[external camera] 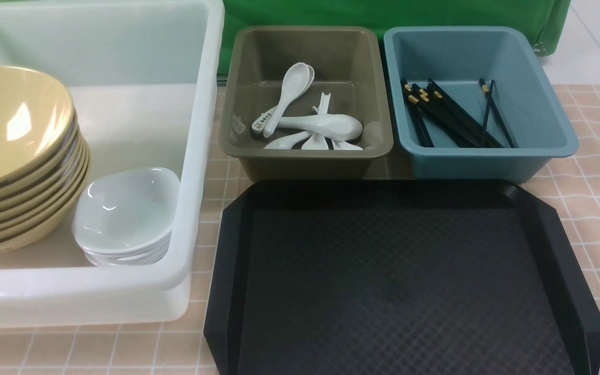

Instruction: On brown table put chopsticks spoon bowls plates into blue grey white boxes.

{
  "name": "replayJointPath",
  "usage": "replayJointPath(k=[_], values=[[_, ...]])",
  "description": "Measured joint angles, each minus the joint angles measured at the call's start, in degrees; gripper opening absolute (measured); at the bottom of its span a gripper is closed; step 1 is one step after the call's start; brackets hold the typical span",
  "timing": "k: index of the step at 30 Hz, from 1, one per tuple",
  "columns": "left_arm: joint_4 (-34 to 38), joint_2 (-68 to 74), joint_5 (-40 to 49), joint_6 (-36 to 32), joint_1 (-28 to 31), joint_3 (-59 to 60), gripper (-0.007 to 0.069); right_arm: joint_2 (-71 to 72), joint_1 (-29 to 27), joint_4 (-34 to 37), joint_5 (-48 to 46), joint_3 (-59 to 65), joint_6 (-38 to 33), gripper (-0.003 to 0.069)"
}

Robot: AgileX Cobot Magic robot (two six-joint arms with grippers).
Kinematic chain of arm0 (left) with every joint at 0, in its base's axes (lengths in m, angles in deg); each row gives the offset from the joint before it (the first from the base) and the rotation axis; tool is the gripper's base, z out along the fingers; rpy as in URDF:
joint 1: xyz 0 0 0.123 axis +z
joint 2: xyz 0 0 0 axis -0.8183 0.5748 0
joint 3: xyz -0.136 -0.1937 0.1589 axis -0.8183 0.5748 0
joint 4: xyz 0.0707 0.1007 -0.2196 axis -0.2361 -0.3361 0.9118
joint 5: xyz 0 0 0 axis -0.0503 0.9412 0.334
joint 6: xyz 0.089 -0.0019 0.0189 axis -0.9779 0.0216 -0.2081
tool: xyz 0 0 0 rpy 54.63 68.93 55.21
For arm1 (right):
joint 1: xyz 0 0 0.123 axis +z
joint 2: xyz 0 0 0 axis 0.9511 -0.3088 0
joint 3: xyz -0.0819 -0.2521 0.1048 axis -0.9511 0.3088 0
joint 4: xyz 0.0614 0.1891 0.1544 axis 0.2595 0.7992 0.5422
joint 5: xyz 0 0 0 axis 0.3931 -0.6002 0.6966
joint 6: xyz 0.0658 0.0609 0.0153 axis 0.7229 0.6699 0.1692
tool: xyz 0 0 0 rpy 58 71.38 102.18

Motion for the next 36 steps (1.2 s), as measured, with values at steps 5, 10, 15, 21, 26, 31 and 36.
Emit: replayJointPath(k=[5, 10, 15, 21, 26, 31, 36], values=[[0.0, 0.0, 0.0, 0.0, 0.0, 0.0, -0.0007, 0.0, 0.0, 0.0, 0.0, 0.0, 0.0, 0.0058], [0.0, -0.89, -1.63, 0.0, 0.2, 2.13, -0.0007, 0.0, 0.0, 0.0, 0.0, 0.0, 0.0, 0.0064], [2.25, -1.26, -4.15, 3.65, 2.95, 8.41, -0.0007, 0.02, -0.06, 0.17, -0.06, 0.0, 0.0, 0.007], [3.21, -1.26, -5.17, 7.75, 3.0, 15.39, -0.0007, 0.02, -0.06, 0.17, -0.06, 0.0, 0.0, 0.0076], [4.25, -1.26, 0.36, 9.37, 2.95, 15.39, -0.0007, 0.02, -0.06, 0.17, -0.06, 0.0, 0.0, 0.0084], [4.73, -1.26, 0.81, 7.49, 2.95, 15.33, -0.0007, 0.02, -0.06, 0.23, -0.06, 0.0, 0.0, 0.009], [4.84, -1.26, 0.81, 5.7, 2.95, 15.33, -0.0007, 0.02, -0.06, 0.23, -0.06, 0.0, 0.0, 0.0096]])
